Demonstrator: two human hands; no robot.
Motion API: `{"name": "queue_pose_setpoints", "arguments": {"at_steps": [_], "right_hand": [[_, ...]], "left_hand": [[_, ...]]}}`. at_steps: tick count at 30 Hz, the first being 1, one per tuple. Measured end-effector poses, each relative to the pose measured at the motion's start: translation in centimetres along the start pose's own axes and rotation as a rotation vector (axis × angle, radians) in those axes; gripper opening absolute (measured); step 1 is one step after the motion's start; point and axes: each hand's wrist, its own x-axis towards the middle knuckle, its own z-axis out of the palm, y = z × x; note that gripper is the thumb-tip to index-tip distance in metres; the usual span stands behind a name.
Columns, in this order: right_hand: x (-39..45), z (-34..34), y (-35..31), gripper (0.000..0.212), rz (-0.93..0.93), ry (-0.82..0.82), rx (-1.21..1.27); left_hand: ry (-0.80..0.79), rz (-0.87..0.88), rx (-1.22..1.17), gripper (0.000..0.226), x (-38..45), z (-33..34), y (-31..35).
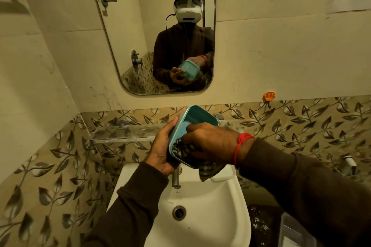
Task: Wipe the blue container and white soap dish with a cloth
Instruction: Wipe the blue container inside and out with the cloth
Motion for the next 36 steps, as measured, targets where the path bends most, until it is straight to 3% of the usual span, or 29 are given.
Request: {"name": "queue_pose_setpoints", "arguments": {"at_steps": [3, 5, 8, 13, 19, 23, 28, 36], "right_hand": [[0.1, -0.4, 0.9, 0.046, 0.045, 0.122, -0.302], [0.3, -0.4, 1.8, 0.066, 0.136, 0.218, -0.457], [0.2, 0.5, 2.1, 0.086, 0.248, 0.292, -0.507], [0.4, 1.2, 1.9, 0.064, 0.165, 0.252, -0.494], [0.5, 3.1, 0.3, 0.045, 0.081, 0.192, -0.152], [0.5, 3.1, 0.7, 0.041, 0.077, 0.144, 0.02], [-0.1, 2.0, 2.2, 0.038, 0.076, 0.108, 0.419], [-0.2, 1.7, 2.1, 0.024, 0.038, 0.373, 1.087]], "left_hand": [[-0.017, 0.019, 0.001, 0.05, 0.0, 0.0, -1.1], [-0.023, 0.056, 0.037, 0.047, 0.0, 0.1, -1.0], [-0.04, 0.114, 0.097, 0.044, 0.3, 0.3, -0.3], [-0.023, 0.143, 0.119, 0.041, 0.8, -0.1, -0.6], [0.009, 0.175, 0.059, 0.041, 1.0, 0.1, -0.3], [0.011, 0.168, 0.055, 0.042, 0.7, 0.1, -0.7], [-0.035, 0.121, -0.008, 0.047, 0.1, 0.4, -0.3], [-0.03, 0.037, -0.011, 0.05, 0.4, 0.0, 0.0]]}}
